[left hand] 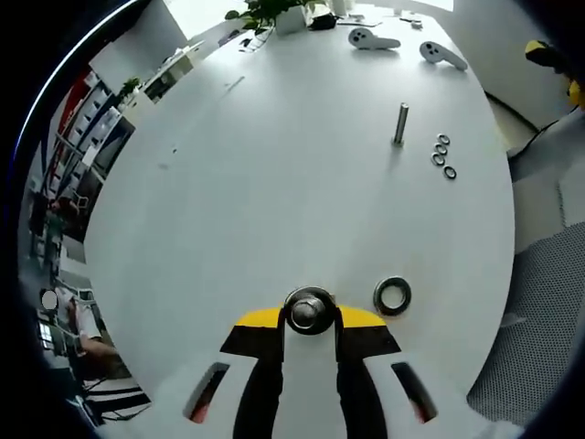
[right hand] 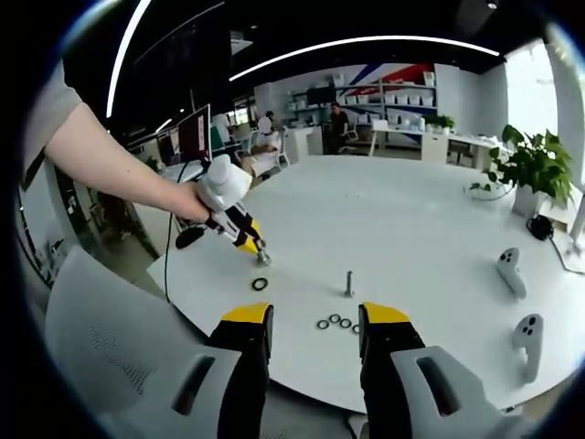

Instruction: Place the washer onto the threaded stud by aligning its center hole with the stud, sliding it down to the base, and recovering from edge contact or off-axis alignment until the washer reaches the visible bottom stop.

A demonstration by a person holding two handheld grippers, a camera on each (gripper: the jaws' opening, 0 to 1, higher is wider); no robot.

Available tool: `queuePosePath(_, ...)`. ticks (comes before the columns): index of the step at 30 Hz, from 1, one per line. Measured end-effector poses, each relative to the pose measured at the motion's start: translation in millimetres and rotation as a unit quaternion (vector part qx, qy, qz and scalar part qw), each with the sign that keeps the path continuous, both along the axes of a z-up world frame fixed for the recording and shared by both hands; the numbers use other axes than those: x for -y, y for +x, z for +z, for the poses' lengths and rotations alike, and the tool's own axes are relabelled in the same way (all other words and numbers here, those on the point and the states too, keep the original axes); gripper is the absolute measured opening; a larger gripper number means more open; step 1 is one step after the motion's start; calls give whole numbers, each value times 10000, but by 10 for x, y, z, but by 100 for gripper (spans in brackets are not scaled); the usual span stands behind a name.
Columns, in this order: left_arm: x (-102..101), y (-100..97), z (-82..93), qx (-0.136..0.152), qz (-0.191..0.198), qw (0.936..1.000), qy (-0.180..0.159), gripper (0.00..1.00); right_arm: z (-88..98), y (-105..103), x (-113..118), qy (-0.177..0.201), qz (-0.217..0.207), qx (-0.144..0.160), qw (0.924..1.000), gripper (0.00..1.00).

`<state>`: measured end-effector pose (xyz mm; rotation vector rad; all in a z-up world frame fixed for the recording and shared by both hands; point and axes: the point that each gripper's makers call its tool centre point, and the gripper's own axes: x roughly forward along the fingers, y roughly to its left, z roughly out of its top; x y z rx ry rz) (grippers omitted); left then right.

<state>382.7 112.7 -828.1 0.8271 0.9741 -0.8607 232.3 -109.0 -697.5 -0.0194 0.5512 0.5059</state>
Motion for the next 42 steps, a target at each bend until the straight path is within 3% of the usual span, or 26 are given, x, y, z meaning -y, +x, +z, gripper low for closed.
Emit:
queuePosePath(10,-3,-17,-162,-151,203,9997,-31,19,-7,2,0,-9,-11,-16,10000,39)
queuePosePath(17,0,-21,-166,-259,306,9992,-51,19,-13,4,4,-22,-13,-26,10000,39)
queuePosePath(34,8,-28,-267,-197,402,9988,-204,20,-4,7,11,-14,-38,-11,10000,39)
queuePosePath(37,-29,-62,-325,-214,365,9991,-103,20,-5,3,8,-20,-32,-11,10000,39)
queuePosePath(42,-10,-60,-305,-156,498,9983,-258,20,-11,2,10,-31,-27,-14,10000,39)
